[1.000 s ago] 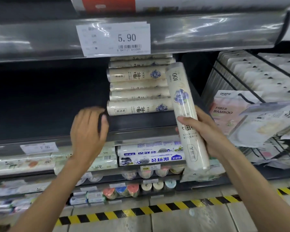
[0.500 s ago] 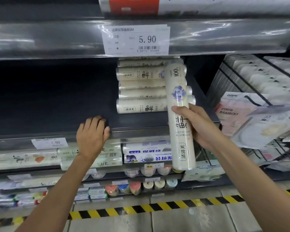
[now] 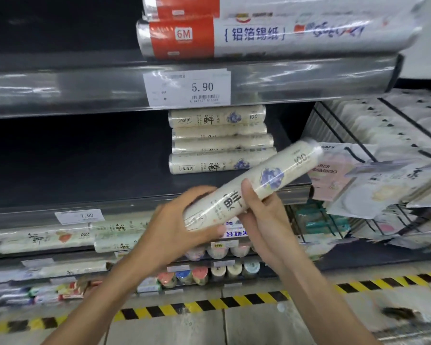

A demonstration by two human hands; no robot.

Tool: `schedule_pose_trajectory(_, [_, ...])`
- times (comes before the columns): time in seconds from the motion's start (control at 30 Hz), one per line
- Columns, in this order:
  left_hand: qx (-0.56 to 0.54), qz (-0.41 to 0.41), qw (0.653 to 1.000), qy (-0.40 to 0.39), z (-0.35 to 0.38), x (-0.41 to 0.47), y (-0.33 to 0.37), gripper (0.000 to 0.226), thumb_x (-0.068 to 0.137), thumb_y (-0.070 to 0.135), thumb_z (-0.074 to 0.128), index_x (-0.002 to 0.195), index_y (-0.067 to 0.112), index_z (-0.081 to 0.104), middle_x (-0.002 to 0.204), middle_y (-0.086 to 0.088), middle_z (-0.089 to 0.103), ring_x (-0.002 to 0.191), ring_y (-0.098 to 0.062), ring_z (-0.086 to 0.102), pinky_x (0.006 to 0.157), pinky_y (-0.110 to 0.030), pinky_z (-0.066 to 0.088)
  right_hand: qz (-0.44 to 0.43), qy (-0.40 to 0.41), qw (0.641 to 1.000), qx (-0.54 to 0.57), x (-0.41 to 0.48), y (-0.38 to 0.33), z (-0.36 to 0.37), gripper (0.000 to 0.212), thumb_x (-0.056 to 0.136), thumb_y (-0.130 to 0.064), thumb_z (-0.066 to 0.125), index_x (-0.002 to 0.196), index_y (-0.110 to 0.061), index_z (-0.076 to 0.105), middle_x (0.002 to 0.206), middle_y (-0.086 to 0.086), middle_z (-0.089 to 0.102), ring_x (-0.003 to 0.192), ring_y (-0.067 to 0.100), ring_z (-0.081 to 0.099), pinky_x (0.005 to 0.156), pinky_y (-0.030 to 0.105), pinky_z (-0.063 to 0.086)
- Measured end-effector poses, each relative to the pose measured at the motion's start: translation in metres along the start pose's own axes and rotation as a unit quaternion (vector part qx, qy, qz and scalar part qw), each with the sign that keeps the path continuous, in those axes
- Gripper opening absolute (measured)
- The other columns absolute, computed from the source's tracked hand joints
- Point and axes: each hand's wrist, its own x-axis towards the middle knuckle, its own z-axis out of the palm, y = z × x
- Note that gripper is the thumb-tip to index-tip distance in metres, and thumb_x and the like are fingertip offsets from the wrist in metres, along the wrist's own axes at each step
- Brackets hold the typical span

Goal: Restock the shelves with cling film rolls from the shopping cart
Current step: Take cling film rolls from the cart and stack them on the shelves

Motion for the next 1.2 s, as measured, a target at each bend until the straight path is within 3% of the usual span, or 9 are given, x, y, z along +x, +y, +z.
schedule_pose_trajectory(0.17, [-0.045,-0.032,0.998,-0.031,-0.03,0.001,-0.011,0.059,0.063,0.021,0.083,0.115,0.04,0.062,0.104,0.032,0.063,0.067,0.007,0.059,0.052,-0.005,0.039,-0.014,0.018,1.0,-0.016,0.0,-0.034,-0.036,0.092,0.056,-0.056,0.082,0.13,-0.016,0.048,0.124,0.012,0.061,0.11,0.026,0.062,0.086,0.04,0.055])
schedule_pose_trajectory(0.33, [-0.023,-0.035,0.997,-0.062,-0.056,0.022,-0.013,0.06,0.055,0.033,0.083,0.11,0.047,0.065,0.096,0.025,0.068,0.059,0.0,0.059,0.048,-0.016,0.046,-0.024,-0.014,0.966,-0.256,0.017,-0.079,-0.053,0.043,0.064,-0.043,0.074,0.099,-0.02,0.067,0.095,0.002,0.064,0.081,0.015,0.067,0.06,0.028,0.057])
schedule_pose_trajectory(0.47, [0.043,0.035,0.995,0.083,-0.063,0.04,-0.029,0.062,0.058,0.038,0.082,0.117,0.032,0.063,0.101,0.018,0.067,0.081,0.006,0.062,0.066,-0.007,0.048,-0.067,-0.006,0.956,-0.284,0.052,-0.099,-0.051,0.03,0.067,-0.032,0.068,0.086,-0.01,0.067,0.089,0.006,0.063,0.076,0.014,0.067,0.054,0.023,0.056])
schedule_pose_trajectory(0.6, [0.149,0.009,0.959,0.243,-0.053,0.031,-0.095,0.052,0.087,0.049,0.057,0.124,0.013,0.056,0.114,-0.004,0.064,0.103,-0.017,0.06,0.09,-0.035,0.05,-0.111,0.029,0.964,-0.239,0.097,-0.108,-0.063,0.049,0.054,-0.041,0.074,0.088,-0.009,0.063,0.09,0.001,0.065,0.079,0.012,0.07,0.059,0.023,0.056])
schedule_pose_trajectory(0.7, [0.346,0.042,0.916,0.199,-0.037,0.031,-0.142,0.054,0.094,0.042,0.035,0.12,0.001,0.058,0.121,-0.016,0.062,0.108,-0.033,0.058,0.092,-0.044,0.046,-0.137,0.024,0.963,-0.232,0.132,-0.103,-0.069,0.053,0.052,-0.044,0.078,0.09,-0.011,0.062,0.092,-0.001,0.066,0.084,0.014,0.069,0.065,0.026,0.057])
schedule_pose_trajectory(0.87, [0.445,0.09,0.864,0.22,-0.026,0.045,-0.167,0.048,0.096,0.03,0.031,0.106,-0.001,0.066,0.11,-0.017,0.067,0.096,-0.034,0.064,0.081,-0.044,0.049,-0.156,-0.017,0.956,-0.249,0.183,-0.083,-0.068,0.06,0.051,-0.053,0.08,0.093,-0.014,0.06,0.1,-0.002,0.063,0.096,0.015,0.063,0.071,0.032,0.058])
schedule_pose_trajectory(0.97, [0.452,0.098,0.854,0.236,-0.024,0.046,-0.17,0.044,0.095,0.027,0.033,0.103,0.0,0.067,0.107,-0.016,0.068,0.092,-0.034,0.064,0.074,-0.041,0.05,-0.204,0.023,0.912,-0.356,0.204,-0.071,-0.072,0.049,0.072,-0.049,0.072,0.103,-0.015,0.056,0.1,0.0,0.062,0.093,0.014,0.061,0.072,0.029,0.057])
schedule_pose_trajectory(1.1, [0.457,0.104,0.85,0.242,-0.023,0.049,-0.172,0.044,0.096,0.027,0.033,0.101,0.001,0.068,0.106,-0.014,0.068,0.09,-0.033,0.064,0.068,-0.04,0.05,-0.327,0.111,0.767,-0.541,0.214,-0.062,-0.081,0.043,0.084,-0.045,0.066,0.111,-0.011,0.063,0.101,0.014,0.059,0.081,0.011,0.049,0.07,-0.002,0.031])
schedule_pose_trajectory(1.2, [0.465,0.107,0.845,0.241,-0.023,0.05,-0.173,0.046,0.098,0.028,0.031,0.1,0.001,0.068,0.105,-0.013,0.068,0.089,-0.032,0.064,0.066,-0.038,0.049,-0.33,0.133,0.775,-0.523,0.216,-0.06,-0.078,0.052,0.081,-0.042,0.07,0.118,-0.006,0.059,0.102,0.008,0.055,0.077,0.007,0.051,0.069,0.002,0.037])
